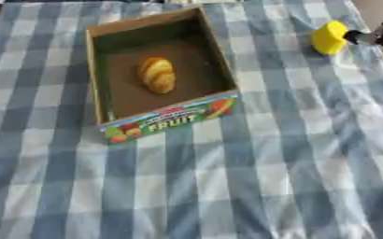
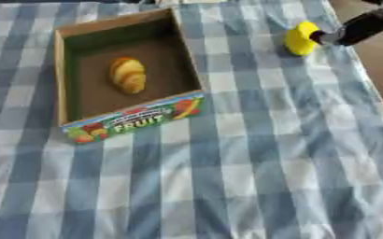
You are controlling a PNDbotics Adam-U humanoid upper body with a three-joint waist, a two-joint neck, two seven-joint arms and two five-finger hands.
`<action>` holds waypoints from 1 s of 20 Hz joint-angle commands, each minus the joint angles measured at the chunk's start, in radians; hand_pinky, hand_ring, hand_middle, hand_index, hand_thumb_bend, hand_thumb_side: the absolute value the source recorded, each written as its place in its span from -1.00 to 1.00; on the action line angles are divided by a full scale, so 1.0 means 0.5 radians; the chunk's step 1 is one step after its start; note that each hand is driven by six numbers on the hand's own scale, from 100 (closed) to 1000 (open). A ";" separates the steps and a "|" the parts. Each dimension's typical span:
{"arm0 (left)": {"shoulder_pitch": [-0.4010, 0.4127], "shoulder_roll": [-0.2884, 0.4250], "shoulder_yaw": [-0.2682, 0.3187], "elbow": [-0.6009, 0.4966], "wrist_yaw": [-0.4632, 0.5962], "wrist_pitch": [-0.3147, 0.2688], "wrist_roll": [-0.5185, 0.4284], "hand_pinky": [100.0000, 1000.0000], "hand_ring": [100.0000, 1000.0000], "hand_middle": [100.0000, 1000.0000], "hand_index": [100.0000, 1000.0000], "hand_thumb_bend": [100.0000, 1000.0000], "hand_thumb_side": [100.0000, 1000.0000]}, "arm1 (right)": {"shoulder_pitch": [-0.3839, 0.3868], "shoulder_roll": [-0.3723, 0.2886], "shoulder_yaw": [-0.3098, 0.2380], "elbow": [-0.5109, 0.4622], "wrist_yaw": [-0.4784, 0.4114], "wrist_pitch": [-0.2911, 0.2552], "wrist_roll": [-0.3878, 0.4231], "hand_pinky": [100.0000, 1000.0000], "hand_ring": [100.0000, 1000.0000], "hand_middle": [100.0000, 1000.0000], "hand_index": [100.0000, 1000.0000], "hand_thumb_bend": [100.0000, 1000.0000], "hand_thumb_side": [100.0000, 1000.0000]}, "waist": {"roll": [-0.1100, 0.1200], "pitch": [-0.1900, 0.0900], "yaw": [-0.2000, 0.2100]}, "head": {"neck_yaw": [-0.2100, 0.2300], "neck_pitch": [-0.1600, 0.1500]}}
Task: Pick up objects on the table and place them in the box.
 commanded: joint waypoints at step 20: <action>-0.033 0.006 -0.019 -0.032 -0.020 0.007 0.000 0.52 0.57 0.52 0.84 -0.70 -0.25 | -0.232 0.080 -0.044 0.344 0.209 -0.086 0.027 0.74 1.00 0.65 0.85 -0.39 -0.46 | 0.017 0.065 0.006 | -0.021 -0.138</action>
